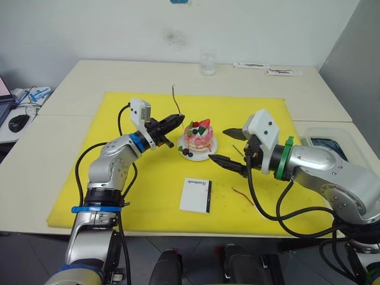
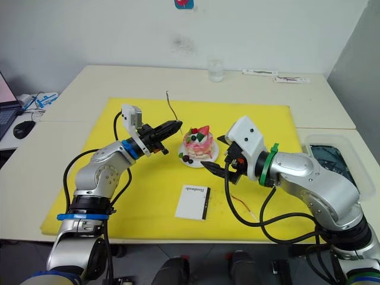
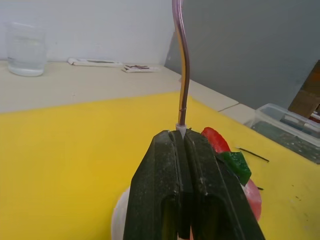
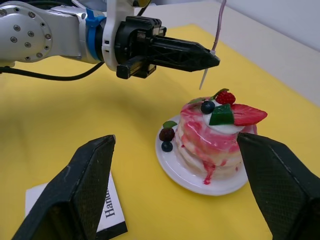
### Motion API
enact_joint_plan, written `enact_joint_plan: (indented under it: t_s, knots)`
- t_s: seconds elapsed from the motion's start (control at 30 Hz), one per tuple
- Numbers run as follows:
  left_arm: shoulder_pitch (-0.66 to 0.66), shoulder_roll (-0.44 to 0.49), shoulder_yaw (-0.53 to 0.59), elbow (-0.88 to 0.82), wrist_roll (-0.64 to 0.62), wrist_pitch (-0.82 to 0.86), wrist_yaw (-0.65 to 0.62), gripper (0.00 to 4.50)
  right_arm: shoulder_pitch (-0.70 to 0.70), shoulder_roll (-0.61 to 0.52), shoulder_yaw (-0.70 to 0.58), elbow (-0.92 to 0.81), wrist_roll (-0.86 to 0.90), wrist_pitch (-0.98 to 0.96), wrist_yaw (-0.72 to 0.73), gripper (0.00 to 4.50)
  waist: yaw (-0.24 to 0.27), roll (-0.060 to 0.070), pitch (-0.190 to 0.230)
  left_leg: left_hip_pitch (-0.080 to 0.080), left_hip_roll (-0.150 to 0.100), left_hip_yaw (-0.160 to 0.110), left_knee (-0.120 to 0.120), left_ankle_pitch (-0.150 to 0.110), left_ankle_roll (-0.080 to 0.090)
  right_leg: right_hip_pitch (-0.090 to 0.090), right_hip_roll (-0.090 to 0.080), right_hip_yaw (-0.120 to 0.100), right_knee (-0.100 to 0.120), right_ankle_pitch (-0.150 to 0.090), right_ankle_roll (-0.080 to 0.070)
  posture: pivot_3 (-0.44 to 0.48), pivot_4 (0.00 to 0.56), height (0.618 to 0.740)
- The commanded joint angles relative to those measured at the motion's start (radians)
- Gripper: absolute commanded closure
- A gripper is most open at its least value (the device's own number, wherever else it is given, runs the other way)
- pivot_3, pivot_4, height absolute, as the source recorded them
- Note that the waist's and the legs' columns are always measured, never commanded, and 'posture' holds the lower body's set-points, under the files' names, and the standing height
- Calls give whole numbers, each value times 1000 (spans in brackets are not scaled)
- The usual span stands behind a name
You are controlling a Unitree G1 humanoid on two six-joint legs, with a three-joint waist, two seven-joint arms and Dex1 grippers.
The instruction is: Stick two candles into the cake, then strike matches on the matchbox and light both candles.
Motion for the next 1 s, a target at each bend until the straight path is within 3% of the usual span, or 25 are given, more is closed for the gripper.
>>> enact_joint_plan:
  t_s: [0.03,1.0]
  knots:
    - [-29,-2,23,-6,12,-23,-9,4500,10,5,-11,-45,-22,-5,3,470,0,0,0,0,0,0,0,0,0,0,0,0,0,0,0,0,150,740]
    - [-7,-57,-14,66,130,-138,-61,4500,-8,23,-46,-64,-30,51,25,470,0,0,0,0,0,-1,0,0,0,0,0,0,0,0,0,0,150,740]
